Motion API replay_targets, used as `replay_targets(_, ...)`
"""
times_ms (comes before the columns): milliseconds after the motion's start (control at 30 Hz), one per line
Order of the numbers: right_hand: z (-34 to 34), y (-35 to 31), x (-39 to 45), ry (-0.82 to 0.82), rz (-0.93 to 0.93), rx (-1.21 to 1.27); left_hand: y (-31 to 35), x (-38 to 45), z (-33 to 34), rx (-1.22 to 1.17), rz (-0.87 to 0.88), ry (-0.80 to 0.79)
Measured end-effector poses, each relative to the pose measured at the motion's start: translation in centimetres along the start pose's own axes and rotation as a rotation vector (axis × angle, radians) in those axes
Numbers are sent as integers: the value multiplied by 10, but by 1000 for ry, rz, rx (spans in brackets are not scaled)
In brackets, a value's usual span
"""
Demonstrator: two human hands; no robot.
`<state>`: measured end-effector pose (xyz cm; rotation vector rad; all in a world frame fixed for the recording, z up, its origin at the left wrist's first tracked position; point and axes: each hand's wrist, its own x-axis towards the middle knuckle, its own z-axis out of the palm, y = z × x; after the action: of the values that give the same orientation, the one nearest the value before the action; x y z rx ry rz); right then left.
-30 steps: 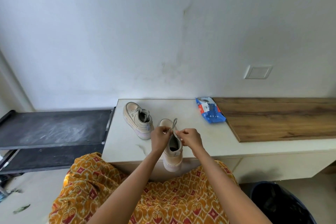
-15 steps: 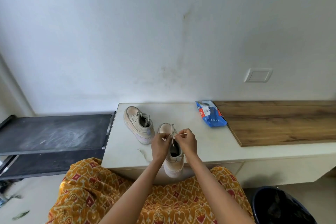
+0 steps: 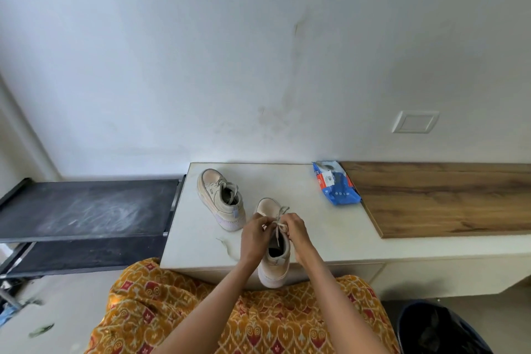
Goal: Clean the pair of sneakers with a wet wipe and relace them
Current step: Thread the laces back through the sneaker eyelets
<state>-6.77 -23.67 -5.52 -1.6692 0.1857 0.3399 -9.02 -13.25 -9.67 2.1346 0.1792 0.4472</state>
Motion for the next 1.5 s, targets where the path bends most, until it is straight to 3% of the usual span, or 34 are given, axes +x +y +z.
replay_targets(100,-5,-2,2,-27,13,-1,3,3,-4,18,23,-50)
replay_targets(300,-9,13,1,10,-56,388,1,9,-5,12,-1,-89)
replay_targets(633,-4,10,9,80,41,419,-5,18,-7,3,14,-181)
replay_targets(733,-10,9,18,40,36,222,-8,19,-6,12,37,-188)
replay_targets(833,-22,4,29,7,-82,-163,-10,20,-6,19,55,-206)
replay_targets(1000,-45,-14,39,-270,-233,-773,-10,22,-8,-5,45,-225)
replay_targets(1167,-43,-12,34,-288,-127,-622,-11,25,-11,-14,18,-282)
replay_targets(1367,-34,-31,33,-139,-342,-569,-12,29,-9,-76,-93,-307)
replay_targets(1433,-29,-44,33,-250,-394,-688,-13,27,-6,-139,-164,-292)
replay_targets(1500,-23,-46,35,-402,-414,-994,-14,25,-6,-190,-213,-278)
